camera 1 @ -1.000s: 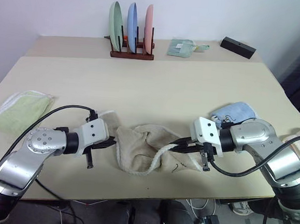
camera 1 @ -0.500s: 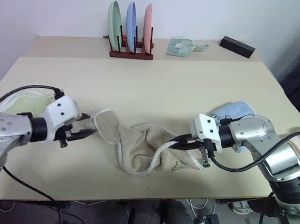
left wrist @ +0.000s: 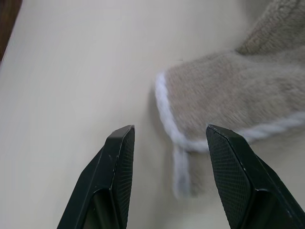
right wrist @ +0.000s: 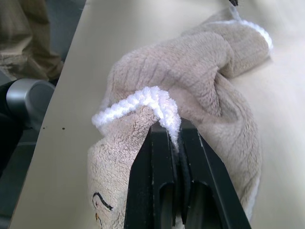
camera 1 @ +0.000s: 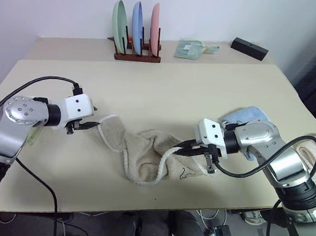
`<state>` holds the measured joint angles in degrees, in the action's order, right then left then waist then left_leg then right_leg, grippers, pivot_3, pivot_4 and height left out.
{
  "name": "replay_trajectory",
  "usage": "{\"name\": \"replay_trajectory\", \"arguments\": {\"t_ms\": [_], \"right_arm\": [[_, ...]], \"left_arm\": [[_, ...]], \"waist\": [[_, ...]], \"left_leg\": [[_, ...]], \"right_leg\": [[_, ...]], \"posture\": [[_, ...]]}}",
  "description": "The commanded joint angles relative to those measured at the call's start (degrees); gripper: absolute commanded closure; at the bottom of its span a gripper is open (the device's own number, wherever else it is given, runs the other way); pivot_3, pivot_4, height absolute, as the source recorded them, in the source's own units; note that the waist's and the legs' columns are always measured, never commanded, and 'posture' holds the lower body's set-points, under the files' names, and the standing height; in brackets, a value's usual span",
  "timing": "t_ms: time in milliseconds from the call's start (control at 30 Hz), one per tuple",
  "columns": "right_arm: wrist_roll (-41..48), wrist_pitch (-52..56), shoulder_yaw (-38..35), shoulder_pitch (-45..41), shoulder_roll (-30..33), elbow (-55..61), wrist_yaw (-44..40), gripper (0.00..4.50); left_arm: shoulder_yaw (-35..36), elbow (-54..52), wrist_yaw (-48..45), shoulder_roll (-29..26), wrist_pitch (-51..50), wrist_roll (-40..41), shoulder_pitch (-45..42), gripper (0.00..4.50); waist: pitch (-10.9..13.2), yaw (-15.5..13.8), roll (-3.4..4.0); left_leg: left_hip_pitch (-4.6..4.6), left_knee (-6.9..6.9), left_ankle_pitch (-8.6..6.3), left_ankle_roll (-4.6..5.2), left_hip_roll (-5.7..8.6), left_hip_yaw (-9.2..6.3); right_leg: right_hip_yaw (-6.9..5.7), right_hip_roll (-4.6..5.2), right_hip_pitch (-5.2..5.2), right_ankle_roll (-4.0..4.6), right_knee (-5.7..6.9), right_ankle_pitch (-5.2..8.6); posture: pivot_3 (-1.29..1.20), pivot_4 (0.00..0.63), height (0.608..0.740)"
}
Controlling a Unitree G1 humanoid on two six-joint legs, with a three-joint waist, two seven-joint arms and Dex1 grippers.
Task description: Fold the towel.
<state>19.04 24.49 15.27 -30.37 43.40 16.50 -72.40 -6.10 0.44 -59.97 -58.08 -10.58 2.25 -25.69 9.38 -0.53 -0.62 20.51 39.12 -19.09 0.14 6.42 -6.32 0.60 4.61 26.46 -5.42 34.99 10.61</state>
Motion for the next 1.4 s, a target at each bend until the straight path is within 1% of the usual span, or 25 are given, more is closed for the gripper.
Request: {"name": "replay_trajectory", "arguments": {"t_ms": [33,133,267,400,567,800,833,900,933,967,1000,1033,1167,1233,1333,1367,1400], "right_arm": [[0.38,-1.11,-1.04,-1.08,0.07,0.63,-0.59,4.50],[0.32,-1.44,-1.00,-1.15,0.26,0.26,-1.22,4.50],[0.13,-2.10,-0.96,-1.01,0.37,-0.28,-1.94,4.50],[-0.08,-3.25,-1.00,-0.45,0.59,-0.79,-2.76,4.50],[-0.46,-4.08,-0.94,0.57,0.28,-0.60,-2.22,4.50],[-0.60,-4.10,-1.90,4.10,-0.02,1.94,1.24,4.50],[-0.57,-4.01,-2.04,4.77,0.00,2.48,1.90,4.50],[-0.56,-3.94,-2.22,5.95,0.12,3.32,2.99,4.50],[-0.55,-3.88,-2.31,6.44,0.16,3.67,3.50,4.50],[-0.50,-3.77,-2.35,6.80,0.17,4.00,3.95,4.50],[-0.43,-3.69,-2.41,7.09,0.19,4.28,4.30,4.50],[-0.37,-3.61,-2.41,7.29,0.21,4.49,4.57,4.50],[-0.30,-3.57,-2.10,7.50,0.20,4.74,5.21,4.50],[-0.27,-3.67,-1.93,7.55,0.17,4.70,5.28,4.50],[-0.37,-4.03,-1.40,7.51,-0.01,4.36,5.08,4.50],[-0.50,-4.19,-1.10,7.42,-0.19,4.19,5.01,4.50],[-0.62,-4.36,-0.85,7.30,-0.41,4.00,5.00,4.50]], "left_arm": [[-3.04,3.45,-3.15,0.28,3.67,-2.81,-2.19,2.12],[-5.20,4.19,-6.26,1.02,4.22,-3.18,-3.36,2.12],[-5.99,3.75,-8.58,1.77,4.53,-3.12,-4.22,2.12],[-5.68,8.04,-5.27,3.88,8.83,-5.37,-5.67,2.12],[-3.29,15.13,-1.61,5.69,16.82,-4.96,-5.37,2.12],[1.51,22.44,-0.75,8.42,23.67,0.37,-4.42,2.12],[2.50,22.97,-0.83,8.62,24.45,1.33,-4.13,2.34],[3.73,23.89,-0.92,8.64,26.33,2.27,-3.47,2.94],[4.11,24.30,-0.93,8.55,26.96,2.42,-3.10,3.37],[4.59,24.83,-0.96,8.53,27.91,2.75,-2.64,3.96],[5.02,25.28,-0.92,8.56,28.57,2.97,-2.23,4.43],[5.36,25.67,-1.03,8.58,28.72,3.17,-1.79,4.48],[5.27,27.28,-1.57,7.72,30.33,2.21,-0.55,4.48],[5.61,27.56,-4.30,7.13,29.83,3.93,-0.13,4.48],[5.46,27.21,-6.83,6.27,29.21,4.50,-0.49,3.65],[5.13,27.14,-7.36,6.09,29.60,4.20,-0.89,3.18],[4.55,27.05,-8.11,5.80,29.92,3.69,-1.32,2.61]], "waist": [[0.00,0.01,0.00],[0.00,-0.04,0.00],[0.00,-0.17,-0.01],[0.00,-0.16,-0.01],[0.00,0.00,-0.01],[0.00,-0.20,-0.01],[0.00,-0.20,-0.01],[0.00,-0.17,-0.01],[0.00,-0.17,-0.01],[0.00,-0.16,-0.01],[0.00,-0.12,-0.01],[0.00,-0.08,0.00],[0.00,-0.12,0.00],[0.00,-0.13,0.00],[0.00,-0.18,0.00],[0.00,-0.16,0.00],[0.00,-0.15,0.00]], "left_leg": [[0.00,0.00,0.00,0.00,0.00,0.01],[0.00,0.00,0.00,0.01,0.00,0.02],[0.03,0.03,-0.01,0.02,0.00,0.02],[0.01,0.04,-0.01,0.02,0.01,0.02],[0.01,0.02,-0.01,0.02,-0.01,0.02],[0.03,0.05,-0.01,0.02,0.01,0.02],[0.02,0.05,-0.01,0.02,0.01,0.02],[0.02,0.05,-0.01,0.02,0.01,0.02],[0.02,0.05,-0.01,0.02,0.01,0.02],[0.02,0.05,-0.01,0.02,0.01,0.02],[0.01,0.05,-0.01,0.02,0.01,0.02],[0.01,0.05,-0.01,0.02,0.01,0.03],[0.00,0.04,-0.01,0.02,0.00,0.04],[0.00,0.05,-0.01,0.02,0.01,0.04],[0.01,0.05,-0.01,0.03,0.01,0.04],[0.00,0.05,-0.01,0.03,0.01,0.04],[0.00,0.05,-0.01,0.03,0.01,0.04]], "right_leg": [[0.00,0.00,0.00,0.00,0.01,0.00],[0.02,0.00,0.00,0.00,0.01,0.00],[0.01,0.01,-0.02,-0.01,0.00,0.00],[0.01,0.01,-0.02,-0.01,0.01,0.00],[0.01,-0.02,0.02,-0.01,0.02,0.00],[0.01,0.02,0.00,-0.01,0.01,0.00],[0.01,0.02,0.00,-0.01,0.01,0.00],[0.01,0.02,0.00,-0.01,0.03,0.00],[0.01,0.02,0.00,-0.01,0.03,0.00],[0.01,0.02,0.01,-0.01,0.02,0.00],[0.01,0.02,0.00,-0.01,0.02,0.00],[0.01,0.02,0.00,-0.01,0.02,0.00],[0.01,0.01,0.00,-0.01,0.03,0.00],[0.01,0.01,-0.01,-0.01,0.02,0.00],[0.01,0.01,-0.01,-0.01,0.03,0.00],[0.01,0.01,-0.02,-0.01,0.03,0.00],[0.01,0.01,-0.02,-0.01,0.03,0.00]], "posture": [[0.00,0.150,0.733],[0.00,0.150,0.733],[0.00,0.150,0.733],[0.00,0.150,0.733],[0.00,0.150,0.733],[0.00,0.150,0.733],[0.00,0.150,0.733],[0.00,0.150,0.733],[0.00,0.150,0.733],[0.00,0.150,0.733],[0.00,0.150,0.733],[0.00,0.150,0.733],[0.00,0.150,0.733],[0.00,0.150,0.733],[0.00,0.150,0.733],[0.00,0.150,0.733],[0.00,0.150,0.733]]}}
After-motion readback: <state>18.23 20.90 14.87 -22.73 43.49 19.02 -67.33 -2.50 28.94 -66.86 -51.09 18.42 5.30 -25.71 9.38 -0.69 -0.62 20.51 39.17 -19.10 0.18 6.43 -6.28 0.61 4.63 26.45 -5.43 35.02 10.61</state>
